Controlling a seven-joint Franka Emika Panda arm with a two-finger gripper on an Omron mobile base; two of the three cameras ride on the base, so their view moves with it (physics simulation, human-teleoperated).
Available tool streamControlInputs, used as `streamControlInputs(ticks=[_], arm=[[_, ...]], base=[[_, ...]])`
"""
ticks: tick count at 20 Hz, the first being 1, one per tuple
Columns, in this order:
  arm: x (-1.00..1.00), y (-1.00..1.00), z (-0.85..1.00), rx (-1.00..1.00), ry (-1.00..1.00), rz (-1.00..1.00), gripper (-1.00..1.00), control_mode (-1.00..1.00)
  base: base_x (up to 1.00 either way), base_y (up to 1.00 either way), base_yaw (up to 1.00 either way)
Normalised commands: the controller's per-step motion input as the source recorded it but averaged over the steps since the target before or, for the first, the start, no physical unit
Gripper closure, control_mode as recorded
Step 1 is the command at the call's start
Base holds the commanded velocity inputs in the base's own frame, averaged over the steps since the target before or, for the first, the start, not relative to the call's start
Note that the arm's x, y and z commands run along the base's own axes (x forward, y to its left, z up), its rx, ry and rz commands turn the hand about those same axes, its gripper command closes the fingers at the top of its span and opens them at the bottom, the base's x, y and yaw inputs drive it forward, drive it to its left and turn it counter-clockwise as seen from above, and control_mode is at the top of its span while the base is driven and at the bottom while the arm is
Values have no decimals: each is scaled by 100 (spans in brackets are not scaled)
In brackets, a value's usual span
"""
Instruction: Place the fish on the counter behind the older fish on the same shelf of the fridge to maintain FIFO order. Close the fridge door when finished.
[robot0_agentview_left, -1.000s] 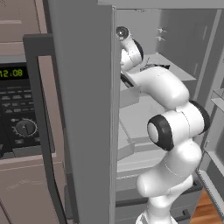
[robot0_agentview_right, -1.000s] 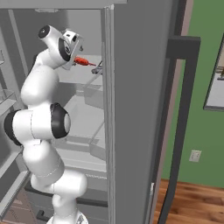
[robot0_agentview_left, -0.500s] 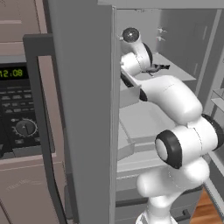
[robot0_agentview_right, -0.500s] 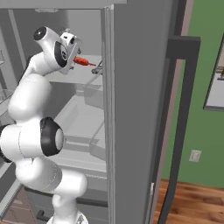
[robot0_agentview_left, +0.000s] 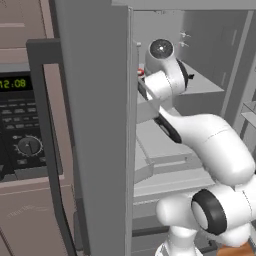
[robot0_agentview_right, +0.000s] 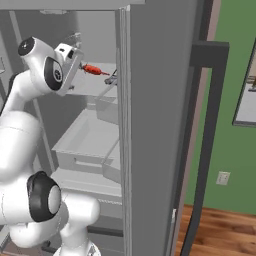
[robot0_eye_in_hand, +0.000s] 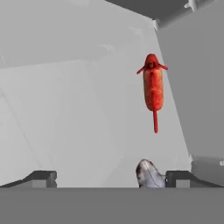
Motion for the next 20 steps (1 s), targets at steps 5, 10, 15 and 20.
streamControlInputs(ticks=[5,10,15,20], arm=[[-86,-8,1,0,0,0,-100,-100],[-86,-22,-2,0,0,0,-100,-100],[-44,-31,-16,0,1,0,-100,-100],[0,-17,-24,0,3,3,-100,-100]], base=[[0,0,0],[0,0,0],[0,0,0],[0,0,0]])
